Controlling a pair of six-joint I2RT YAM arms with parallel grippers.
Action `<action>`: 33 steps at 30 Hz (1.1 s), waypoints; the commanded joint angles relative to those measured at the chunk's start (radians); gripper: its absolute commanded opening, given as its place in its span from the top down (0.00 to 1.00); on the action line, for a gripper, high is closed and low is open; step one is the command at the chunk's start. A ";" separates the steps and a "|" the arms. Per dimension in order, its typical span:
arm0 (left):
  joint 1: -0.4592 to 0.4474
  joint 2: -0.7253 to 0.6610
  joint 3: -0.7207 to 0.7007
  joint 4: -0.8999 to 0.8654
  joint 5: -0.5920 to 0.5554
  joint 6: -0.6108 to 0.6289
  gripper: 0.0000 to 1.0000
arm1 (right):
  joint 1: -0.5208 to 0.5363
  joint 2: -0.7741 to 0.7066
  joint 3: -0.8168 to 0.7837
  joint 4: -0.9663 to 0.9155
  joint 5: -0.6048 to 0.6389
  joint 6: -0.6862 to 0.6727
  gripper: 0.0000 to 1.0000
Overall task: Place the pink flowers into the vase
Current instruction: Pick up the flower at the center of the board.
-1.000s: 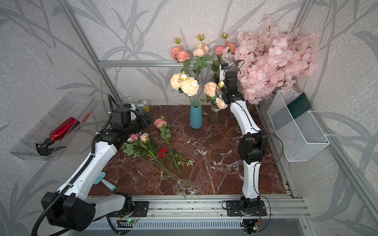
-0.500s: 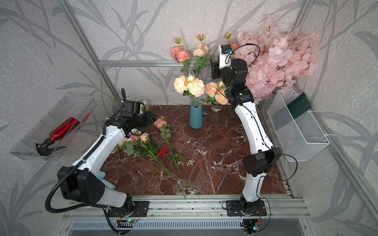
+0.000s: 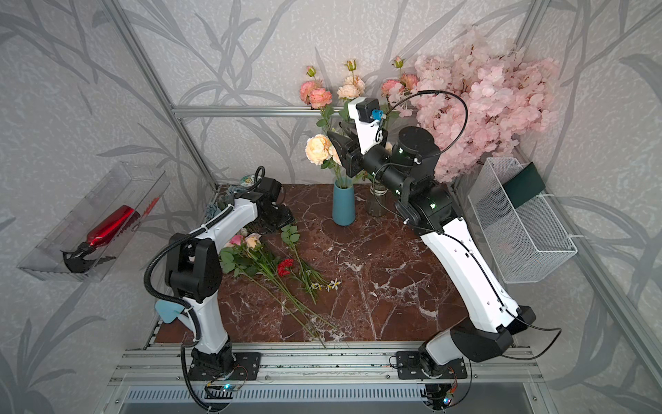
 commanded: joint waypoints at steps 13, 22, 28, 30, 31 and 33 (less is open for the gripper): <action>-0.011 0.189 0.056 0.017 -0.073 -0.041 0.49 | 0.003 -0.232 -0.219 0.067 -0.292 0.191 0.61; -0.023 0.167 0.041 0.052 -0.111 -0.025 1.00 | 0.003 -0.250 -0.248 0.034 -0.312 0.223 0.63; -0.021 -0.011 -0.008 0.071 -0.103 0.013 1.00 | 0.002 -0.220 -0.246 -0.042 -0.415 0.274 0.64; -0.021 -0.118 -0.035 0.089 -0.087 0.037 1.00 | 0.004 -0.195 -0.233 -0.075 -0.461 0.302 0.63; -0.021 -0.163 -0.046 0.093 -0.085 0.049 1.00 | 0.006 -0.188 -0.231 -0.089 -0.474 0.310 0.64; -0.020 -0.276 -0.085 0.114 -0.069 0.088 1.00 | 0.012 -0.177 -0.235 -0.115 -0.491 0.320 0.63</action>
